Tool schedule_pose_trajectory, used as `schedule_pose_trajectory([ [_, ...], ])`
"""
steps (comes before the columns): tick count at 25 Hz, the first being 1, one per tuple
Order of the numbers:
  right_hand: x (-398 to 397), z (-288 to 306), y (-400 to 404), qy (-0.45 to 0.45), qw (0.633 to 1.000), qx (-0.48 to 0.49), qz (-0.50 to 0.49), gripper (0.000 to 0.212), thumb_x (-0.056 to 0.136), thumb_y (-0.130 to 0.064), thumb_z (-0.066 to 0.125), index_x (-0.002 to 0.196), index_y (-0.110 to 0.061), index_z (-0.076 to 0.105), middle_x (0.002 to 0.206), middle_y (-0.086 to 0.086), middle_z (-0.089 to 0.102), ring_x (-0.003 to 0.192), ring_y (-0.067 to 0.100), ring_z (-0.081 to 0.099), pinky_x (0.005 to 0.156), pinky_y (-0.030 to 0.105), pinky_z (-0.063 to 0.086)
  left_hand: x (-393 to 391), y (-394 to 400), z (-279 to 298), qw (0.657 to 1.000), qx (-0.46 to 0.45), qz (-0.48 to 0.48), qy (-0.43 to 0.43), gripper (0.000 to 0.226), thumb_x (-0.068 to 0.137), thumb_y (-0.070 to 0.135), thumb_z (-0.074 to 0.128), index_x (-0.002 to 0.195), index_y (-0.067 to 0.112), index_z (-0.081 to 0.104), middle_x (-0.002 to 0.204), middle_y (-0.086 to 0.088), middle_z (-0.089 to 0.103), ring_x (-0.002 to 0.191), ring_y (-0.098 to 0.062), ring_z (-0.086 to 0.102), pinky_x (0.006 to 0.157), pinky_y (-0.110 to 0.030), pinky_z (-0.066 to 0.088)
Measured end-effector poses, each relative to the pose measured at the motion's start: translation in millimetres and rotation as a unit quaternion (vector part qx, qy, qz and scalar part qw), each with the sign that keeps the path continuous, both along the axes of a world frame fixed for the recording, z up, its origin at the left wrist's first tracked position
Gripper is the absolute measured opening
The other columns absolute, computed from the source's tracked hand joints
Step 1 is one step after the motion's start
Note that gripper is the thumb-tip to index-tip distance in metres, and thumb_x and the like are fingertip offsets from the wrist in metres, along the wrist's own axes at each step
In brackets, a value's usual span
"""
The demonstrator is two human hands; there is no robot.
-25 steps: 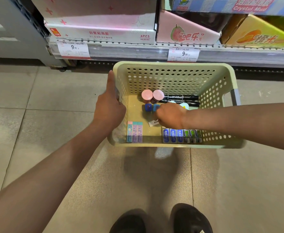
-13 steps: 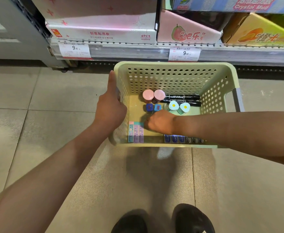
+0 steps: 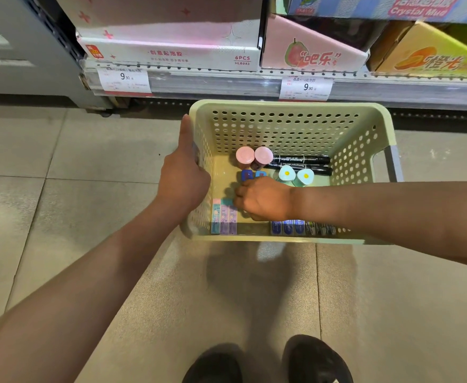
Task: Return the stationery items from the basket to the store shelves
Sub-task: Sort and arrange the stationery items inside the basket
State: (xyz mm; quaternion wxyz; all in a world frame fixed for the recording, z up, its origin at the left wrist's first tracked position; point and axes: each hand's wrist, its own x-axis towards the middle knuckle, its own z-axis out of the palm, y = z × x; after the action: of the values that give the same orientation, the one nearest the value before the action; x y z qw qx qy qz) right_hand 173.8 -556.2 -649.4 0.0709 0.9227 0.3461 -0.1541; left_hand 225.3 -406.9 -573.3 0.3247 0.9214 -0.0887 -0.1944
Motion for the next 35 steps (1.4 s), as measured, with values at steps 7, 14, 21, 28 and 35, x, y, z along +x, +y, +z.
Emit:
schedule_pose_trajectory([
  [7, 4.4, 2.5, -6.0, 0.143, 0.972, 0.106, -0.157, 0.026, 0.091, -0.018, 0.047, 0.110, -0.003, 0.057, 0.108, 0.014, 0.060, 0.094, 0.029, 0.058, 0.070, 0.030, 0.041, -0.8, 0.5, -1.1, 1.000, 0.004, -0.013, 0.005, 0.079, 0.091, 0.005, 0.044, 0.150, 0.027, -0.004, 0.089, 0.002, 0.048, 0.064, -0.005, 0.040, 0.072, -0.028, 0.035],
  [14, 15.3, 16.9, -8.8, 0.384, 0.852, 0.144, -0.327, 0.030, 0.093, -0.003, 0.035, 0.117, -0.004, 0.053, 0.081, 0.006, 0.055, 0.054, 0.015, 0.053, 0.040, 0.020, 0.045, -0.4, 0.3, -2.8, 1.000, -0.006, -0.006, 0.007, 0.079, 0.091, 0.008, 0.044, 0.150, 0.029, -0.004, 0.093, 0.000, 0.049, 0.078, -0.016, 0.047, 0.074, -0.031, 0.035],
  [21, 19.8, 21.4, -17.7, 0.426, 0.819, 0.146, -0.357, 0.022, 0.081, 0.000, 0.058, 0.102, -0.002, 0.065, 0.086, 0.007, 0.063, 0.074, 0.015, 0.057, 0.059, 0.019, 0.044, 1.2, 0.7, -4.5, 1.000, -0.009, -0.013, 0.005, 0.079, 0.092, 0.009, 0.045, 0.150, 0.029, -0.005, 0.099, 0.004, 0.050, 0.079, -0.013, 0.048, 0.074, -0.029, 0.037],
  [28, 16.6, 19.2, -26.1, 0.346, 0.803, 0.231, -0.426, 0.021, 0.078, -0.010, 0.073, 0.094, -0.002, 0.063, 0.061, 0.003, 0.061, 0.041, 0.002, 0.055, 0.044, 0.011, 0.047, 1.1, 0.6, -4.4, 1.000, -0.011, -0.013, 0.002, 0.079, 0.092, 0.009, 0.045, 0.150, 0.028, -0.005, 0.101, 0.003, 0.050, 0.083, -0.015, 0.050, 0.074, -0.030, 0.038],
  [35, 7.2, 4.5, -4.5, 0.347, 0.815, 0.174, -0.430, 0.031, 0.093, -0.002, 0.045, 0.124, 0.002, 0.049, 0.081, 0.012, 0.063, 0.053, 0.001, 0.063, 0.048, 0.012, 0.045, 1.0, 1.5, -4.3, 1.000, -0.010, -0.012, 0.004, 0.078, 0.092, 0.008, 0.045, 0.150, 0.028, -0.004, 0.097, 0.002, 0.050, 0.078, -0.013, 0.048, 0.073, -0.029, 0.037],
])
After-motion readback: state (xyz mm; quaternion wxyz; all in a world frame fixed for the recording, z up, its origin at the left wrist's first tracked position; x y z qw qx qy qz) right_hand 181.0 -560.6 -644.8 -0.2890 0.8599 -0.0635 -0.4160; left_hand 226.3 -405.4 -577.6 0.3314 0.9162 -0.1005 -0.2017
